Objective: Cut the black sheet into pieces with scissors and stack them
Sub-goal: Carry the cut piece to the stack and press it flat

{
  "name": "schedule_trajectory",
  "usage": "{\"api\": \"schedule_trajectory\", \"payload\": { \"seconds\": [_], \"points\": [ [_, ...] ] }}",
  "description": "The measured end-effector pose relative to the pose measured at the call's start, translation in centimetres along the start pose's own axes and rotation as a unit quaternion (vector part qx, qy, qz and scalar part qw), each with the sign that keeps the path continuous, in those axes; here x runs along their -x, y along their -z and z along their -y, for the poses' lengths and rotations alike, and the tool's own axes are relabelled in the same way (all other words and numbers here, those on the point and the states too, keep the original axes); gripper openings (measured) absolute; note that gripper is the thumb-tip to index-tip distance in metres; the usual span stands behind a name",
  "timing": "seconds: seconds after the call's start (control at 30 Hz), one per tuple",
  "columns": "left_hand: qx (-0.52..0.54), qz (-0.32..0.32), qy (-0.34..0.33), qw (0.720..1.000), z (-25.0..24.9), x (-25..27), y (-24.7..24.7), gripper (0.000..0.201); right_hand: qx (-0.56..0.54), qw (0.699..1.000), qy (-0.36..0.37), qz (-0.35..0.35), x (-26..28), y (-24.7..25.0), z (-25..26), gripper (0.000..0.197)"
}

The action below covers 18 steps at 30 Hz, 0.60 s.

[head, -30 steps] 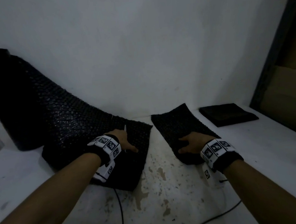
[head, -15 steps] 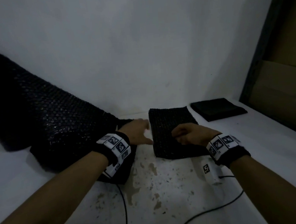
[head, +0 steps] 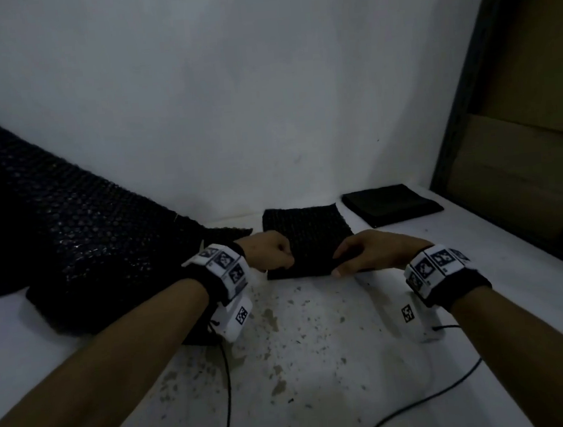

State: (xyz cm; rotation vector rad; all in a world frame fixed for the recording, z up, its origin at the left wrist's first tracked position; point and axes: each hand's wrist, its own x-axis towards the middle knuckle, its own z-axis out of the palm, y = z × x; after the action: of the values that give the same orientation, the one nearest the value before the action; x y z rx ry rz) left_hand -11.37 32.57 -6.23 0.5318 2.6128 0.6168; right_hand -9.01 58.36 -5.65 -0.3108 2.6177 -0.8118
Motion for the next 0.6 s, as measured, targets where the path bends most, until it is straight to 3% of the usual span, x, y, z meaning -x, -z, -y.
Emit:
{"api": "schedule_trajectory", "payload": {
  "seconds": [0.1,0.2,0.3,0.4,0.6],
  "points": [
    [0.097,-0.073,0.042,0.992,0.9,0.4,1.5,0.02,-0.02,1.0,-0.003,-0.009,-0.2,0.3,-0.6,0.033],
    [0.213,-0.136,0.081,0.964,1.6,0.9,1.9,0.016,-0.124,0.991,-0.009,-0.042,-0.5,0.2,-0.8,0.033],
    [0.322,-0.076,0.11,0.937,2.3,2.1,1.9,0.03,-0.233,0.971,-0.026,-0.056,-0.4,-0.4,-0.6,0.029],
    [0.304,-0.012,0.116,0.945,3.3,2.6,1.0,0.036,-0.268,0.959,-0.07,-0.055,-0.5,-1.2,-0.8,0.024],
    [0.289,-0.028,0.165,0.942,4.5,1.8,-0.7,0.023,-0.256,0.957,-0.134,-0.027,-1.5,-2.2,-1.7,0.027]
  ]
}}
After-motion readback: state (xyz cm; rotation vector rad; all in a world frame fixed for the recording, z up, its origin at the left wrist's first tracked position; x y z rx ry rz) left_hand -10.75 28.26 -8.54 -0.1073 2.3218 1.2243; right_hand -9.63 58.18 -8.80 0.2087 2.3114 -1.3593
